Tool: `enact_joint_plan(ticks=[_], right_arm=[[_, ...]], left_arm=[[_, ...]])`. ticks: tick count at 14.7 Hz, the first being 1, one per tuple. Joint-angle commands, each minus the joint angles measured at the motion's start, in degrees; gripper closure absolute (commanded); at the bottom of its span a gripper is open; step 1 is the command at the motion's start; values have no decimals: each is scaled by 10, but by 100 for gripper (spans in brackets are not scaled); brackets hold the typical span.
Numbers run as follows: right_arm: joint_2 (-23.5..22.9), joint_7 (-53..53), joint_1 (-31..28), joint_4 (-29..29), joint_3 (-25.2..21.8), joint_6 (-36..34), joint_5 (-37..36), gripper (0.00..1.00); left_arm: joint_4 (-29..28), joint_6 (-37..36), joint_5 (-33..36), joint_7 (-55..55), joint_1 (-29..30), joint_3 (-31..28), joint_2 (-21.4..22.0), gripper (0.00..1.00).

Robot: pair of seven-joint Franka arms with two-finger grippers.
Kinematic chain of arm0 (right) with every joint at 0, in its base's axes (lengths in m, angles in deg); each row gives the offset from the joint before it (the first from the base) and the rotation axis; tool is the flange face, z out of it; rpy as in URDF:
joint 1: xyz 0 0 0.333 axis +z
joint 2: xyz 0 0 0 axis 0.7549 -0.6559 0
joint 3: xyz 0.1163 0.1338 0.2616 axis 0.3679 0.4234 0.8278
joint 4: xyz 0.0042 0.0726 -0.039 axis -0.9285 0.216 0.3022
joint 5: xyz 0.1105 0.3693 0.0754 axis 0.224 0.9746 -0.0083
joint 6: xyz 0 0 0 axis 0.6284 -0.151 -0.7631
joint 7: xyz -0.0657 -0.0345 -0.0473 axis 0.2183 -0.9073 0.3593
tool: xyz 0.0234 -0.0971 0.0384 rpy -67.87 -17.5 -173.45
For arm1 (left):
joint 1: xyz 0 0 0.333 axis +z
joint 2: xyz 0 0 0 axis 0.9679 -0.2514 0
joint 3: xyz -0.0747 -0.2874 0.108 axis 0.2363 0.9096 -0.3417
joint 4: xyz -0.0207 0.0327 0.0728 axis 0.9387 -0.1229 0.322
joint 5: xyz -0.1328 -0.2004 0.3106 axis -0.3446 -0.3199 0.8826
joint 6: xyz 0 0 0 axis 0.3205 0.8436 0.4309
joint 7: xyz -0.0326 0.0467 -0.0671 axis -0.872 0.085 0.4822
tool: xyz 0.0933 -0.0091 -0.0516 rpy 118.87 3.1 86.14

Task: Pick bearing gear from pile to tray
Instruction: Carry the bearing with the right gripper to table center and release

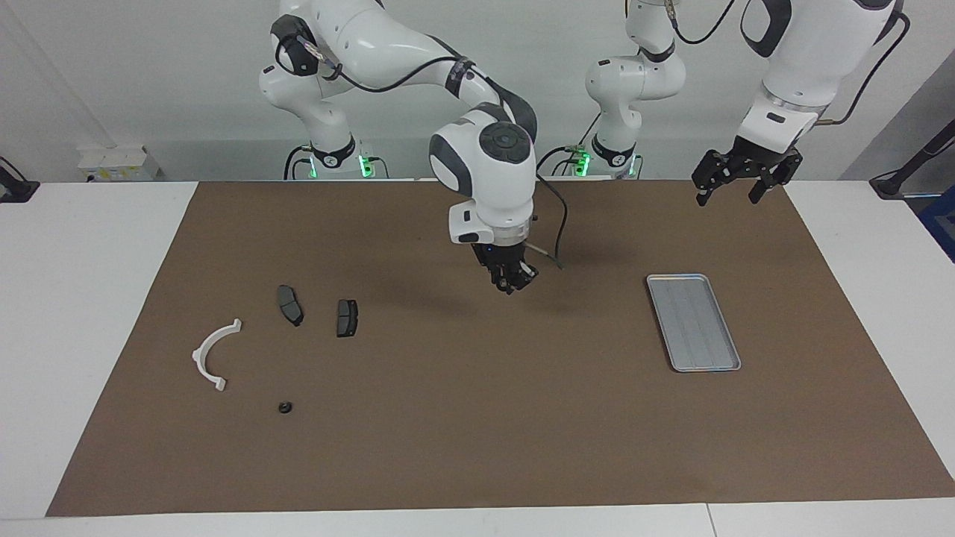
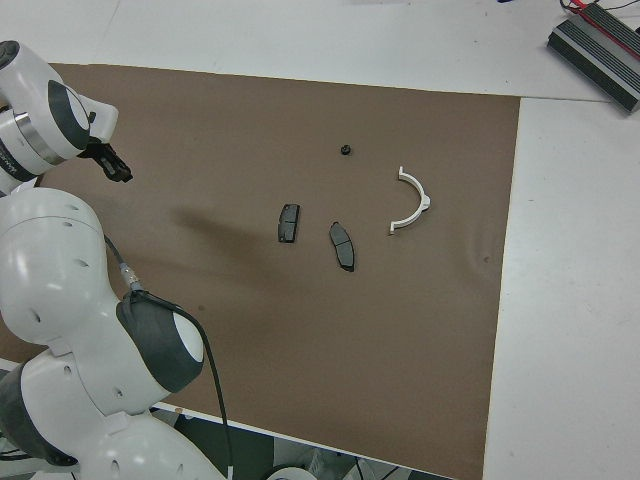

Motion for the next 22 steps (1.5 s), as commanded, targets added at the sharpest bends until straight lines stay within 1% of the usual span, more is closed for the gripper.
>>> enact_joint_plan(ticks=[1, 3, 4, 6, 11, 12, 13, 15, 17, 18, 19, 20, 22], right_arm=[[-56, 40, 17, -4, -2, 58, -37, 100], [-78, 40, 17, -4, -2, 82, -43, 100], [-98, 41, 22, -6, -4, 87, -50, 100], [-118, 44, 27, -15, -5, 102, -58, 100], [-122, 46, 28, -16, -6, 102, -61, 100], [-121, 51, 27, -16, -6, 100, -60, 72], [-121, 62, 28, -17, -7, 95, -62, 1], [-121, 66, 27, -41, -11, 68, -60, 0], [-120, 60, 14, -97, -13, 5, -58, 0], [-119, 50, -1, -124, -10, -27, -57, 0], [-115, 25, -21, -142, -7, -54, -55, 0], [-102, -22, -45, -148, -5, -76, -51, 0], [-68, -157, -105, -147, -2, -97, -38, 0]], left_arm=[[-15, -1, -1, -2, -3, -3, 17, 0], [-15, -1, -1, -2, -3, -3, 17, 0], [-15, -1, -1, -2, -3, -3, 17, 0], [-15, -1, -1, -2, -3, -3, 17, 0], [-15, -1, -1, -2, -3, -3, 17, 0], [-15, -1, -1, -2, -3, -3, 17, 0], [-15, -1, -1, -2, -3, -3, 17, 0], [-15, -1, -1, -2, -3, -3, 17, 0], [-15, -1, -1, -2, -3, -3, 17, 0], [-15, -1, -1, -2, -3, -3, 17, 0], [-15, 0, -1, -2, -2, -3, 17, 0], [-15, -1, -1, -2, -3, -3, 17, 0], [-15, -1, -1, -2, -3, -3, 17, 0]])
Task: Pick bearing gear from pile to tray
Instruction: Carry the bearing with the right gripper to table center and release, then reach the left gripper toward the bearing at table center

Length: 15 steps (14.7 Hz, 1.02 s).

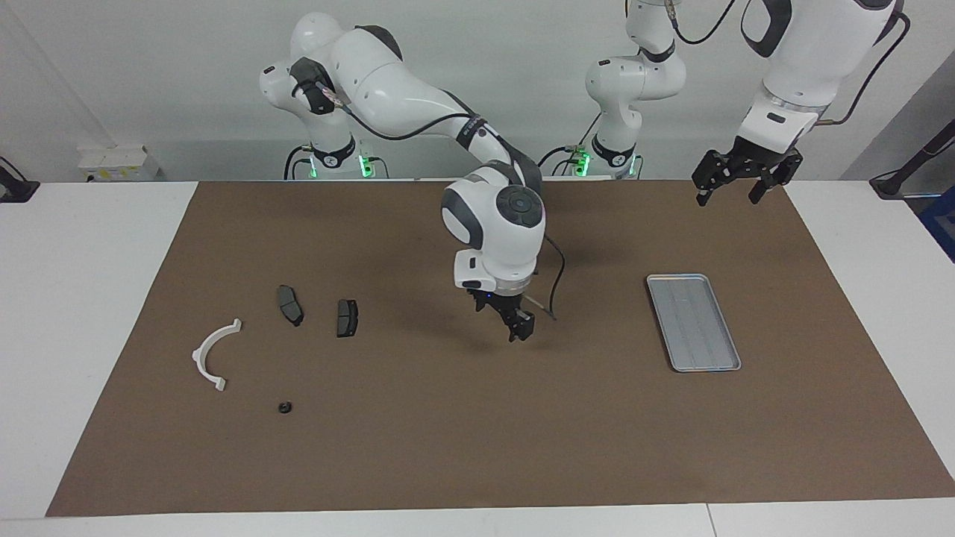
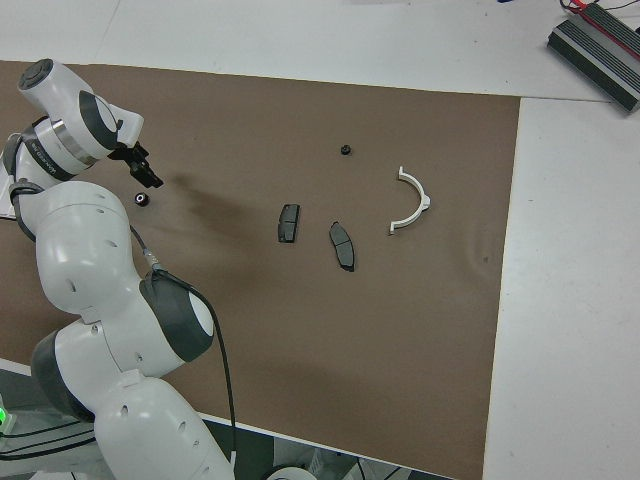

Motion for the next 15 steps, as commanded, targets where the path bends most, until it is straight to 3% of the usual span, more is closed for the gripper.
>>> enact_joint_plan(ticks=[1, 3, 5, 8, 11, 13, 15], right_arm=[[34, -190, -98, -8, 15, -41, 11, 0], [42, -333, -157, -7, 15, -50, 12, 0], [43, -402, -201, 12, 14, -41, 12, 0], [41, -433, -254, 58, 12, 5, -5, 0], [34, -447, -299, 130, 12, 117, -30, 0], [22, -461, -312, 135, 13, 140, -33, 0], [9, -463, -317, 135, 13, 164, -33, 0]], left_arm=[[-15, -1, -1, -2, -3, -3, 17, 0], [-15, -1, -1, -2, -3, -3, 17, 0], [-15, -1, -1, -2, -3, -3, 17, 0], [-15, 5, -1, 1, -3, -3, 16, 0], [-14, 4, -1, -4, 1, -3, 16, 0], [-16, 0, -1, 10, -6, -3, 19, 0], [-40, 13, -1, 92, -34, 1, 28, 0]])
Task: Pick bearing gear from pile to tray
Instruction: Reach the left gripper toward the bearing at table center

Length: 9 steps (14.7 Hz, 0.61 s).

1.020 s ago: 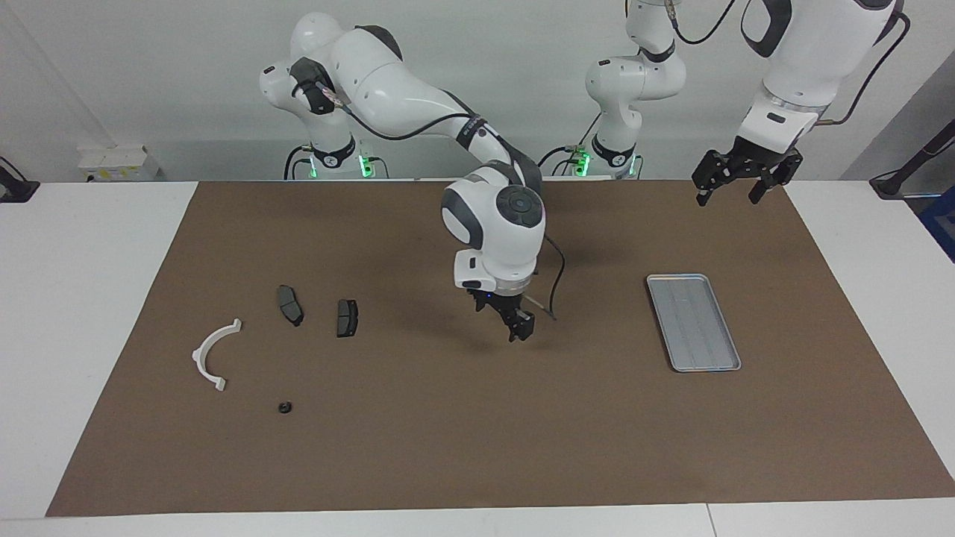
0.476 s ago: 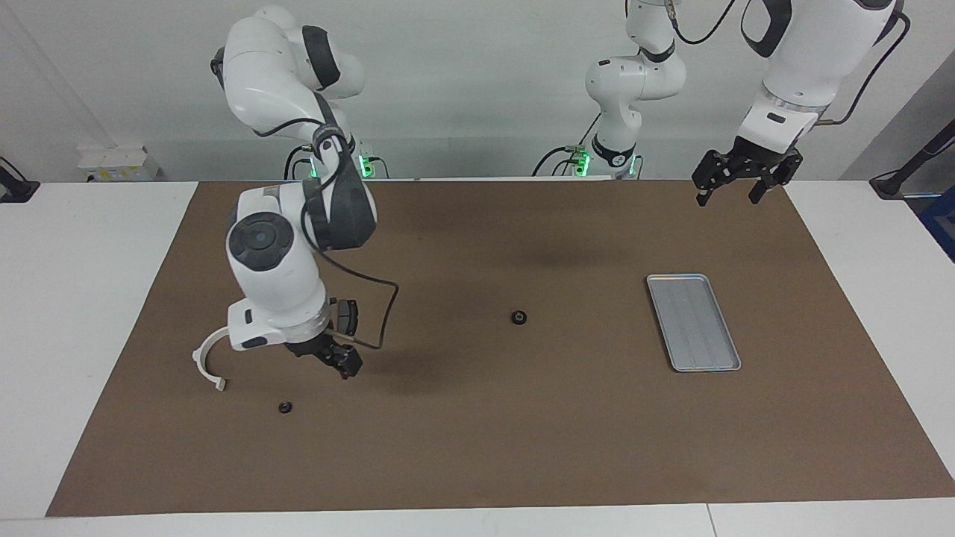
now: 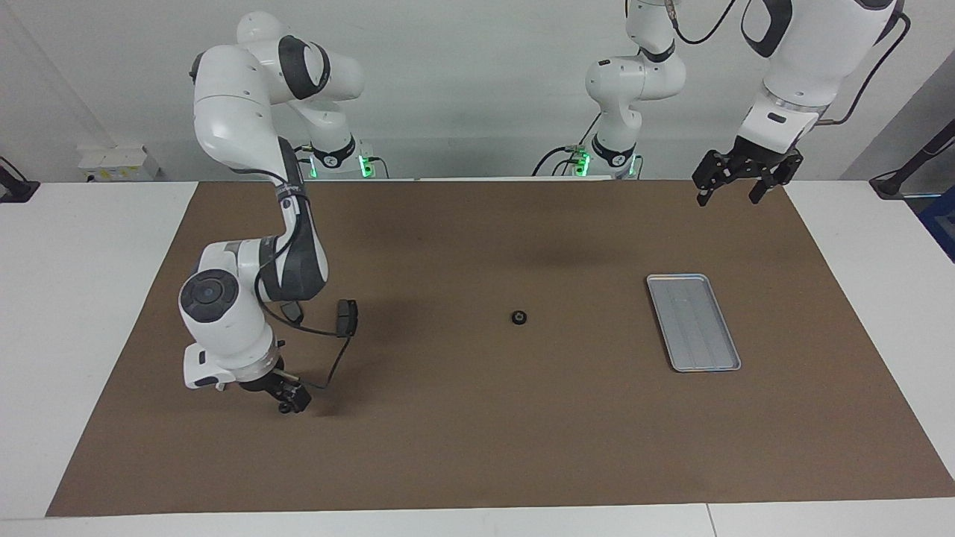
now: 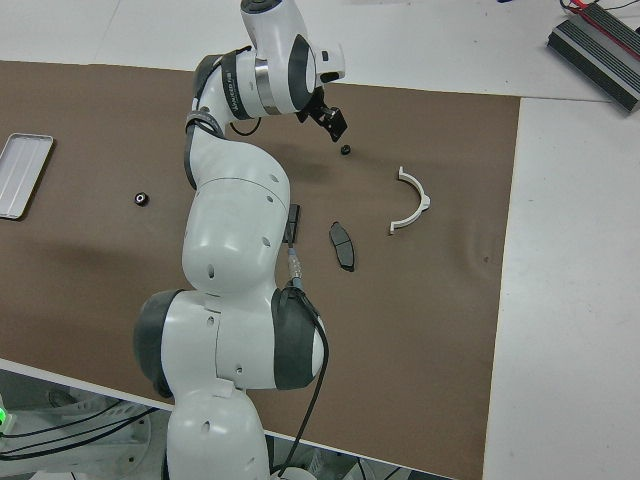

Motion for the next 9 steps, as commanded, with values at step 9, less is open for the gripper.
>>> enact_joint_plan(ticks=[9], right_arm=[[-11, -10, -9, 42, 9, 81, -4, 2]], left_arm=[[-169, 247, -1, 289, -223, 0, -78, 0]])
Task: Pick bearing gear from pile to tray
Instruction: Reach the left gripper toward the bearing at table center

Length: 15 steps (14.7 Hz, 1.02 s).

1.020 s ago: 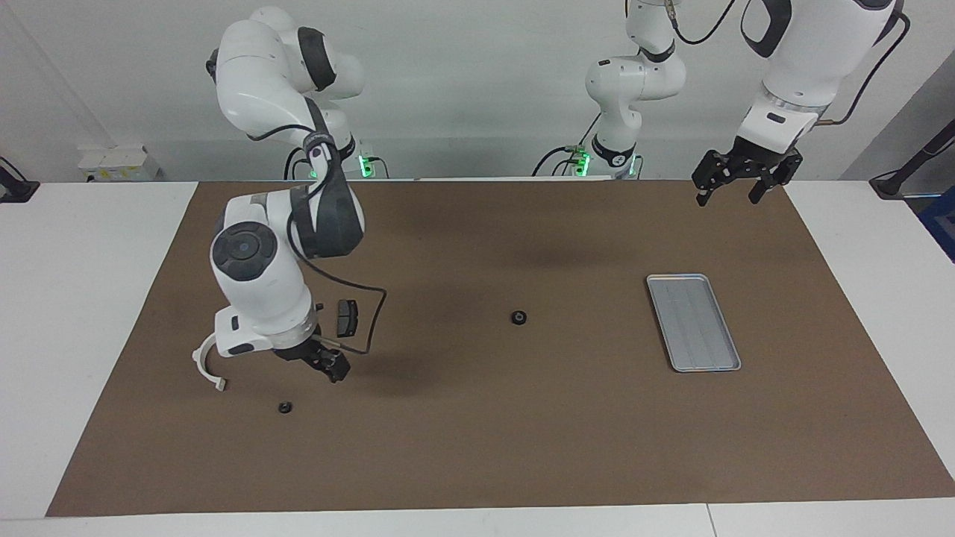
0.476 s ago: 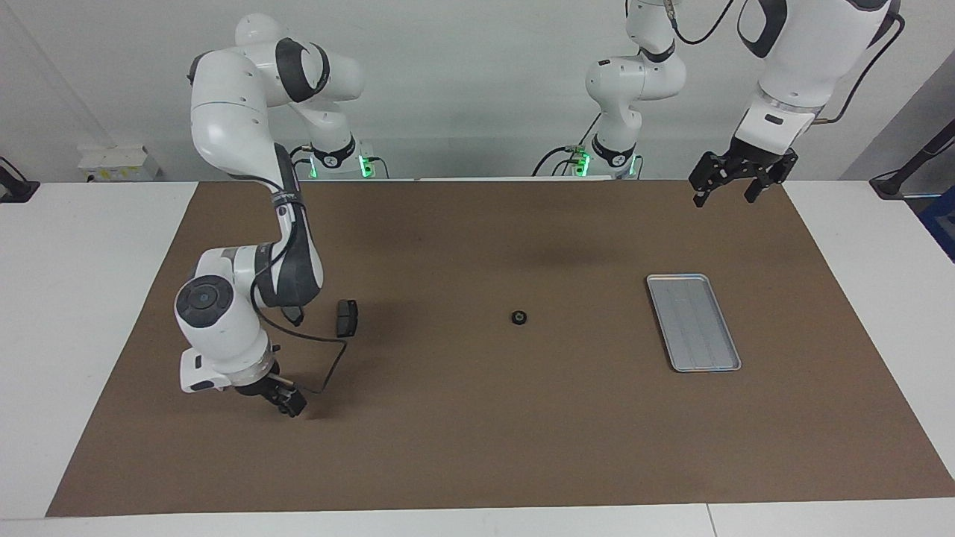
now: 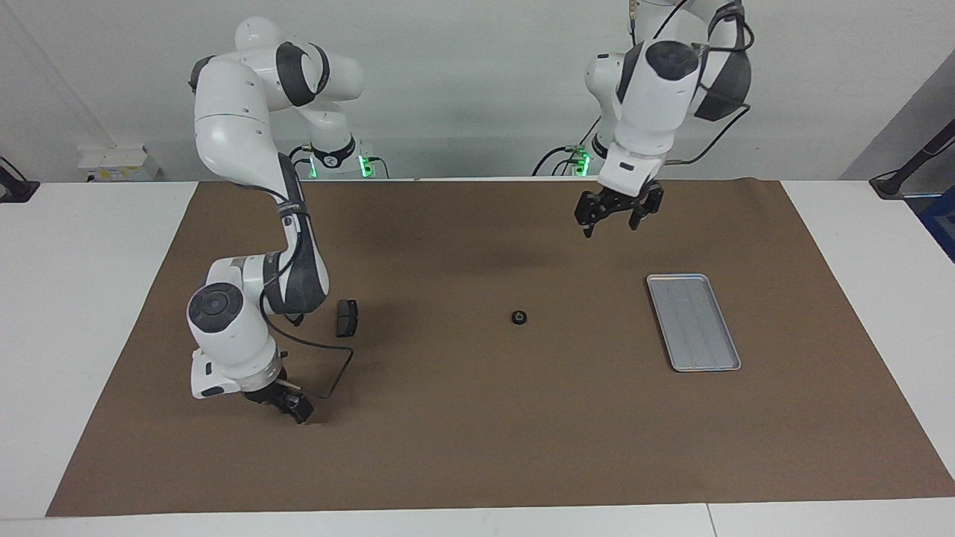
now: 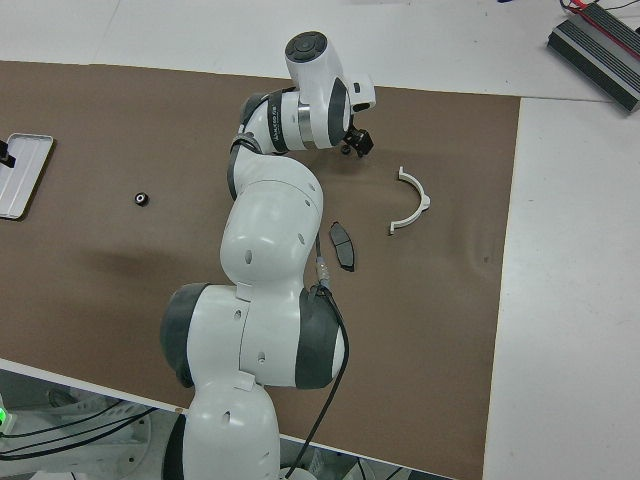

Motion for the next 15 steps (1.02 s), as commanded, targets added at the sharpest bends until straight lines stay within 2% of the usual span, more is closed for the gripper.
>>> enact_joint_plan(ticks=[1, 2, 4, 5, 7, 8, 15], right_arm=[[4, -9, -9, 27, 9, 31, -3, 5], [5, -9, -10, 35, 9, 40, -3, 8], [7, -9, -10, 38, 9, 39, -3, 28], [8, -9, -10, 37, 9, 33, -3, 54], [10, -9, -10, 35, 9, 25, -3, 97], [10, -9, -10, 33, 10, 18, -3, 100], [12, -8, -3, 28, 10, -12, 11, 100]], left_arm=[[-14, 65, -1, 29, -28, -10, -52, 0], [-23, 76, -1, 46, -42, -10, -58, 0], [-22, 110, -1, 91, -68, -11, -103, 0], [-19, 131, -1, 108, -78, -11, -127, 0], [-2, 161, -1, 150, -105, -12, -173, 0], [9, 176, -1, 162, -111, -12, -191, 0], [47, 219, -1, 163, -115, -12, -243, 0]])
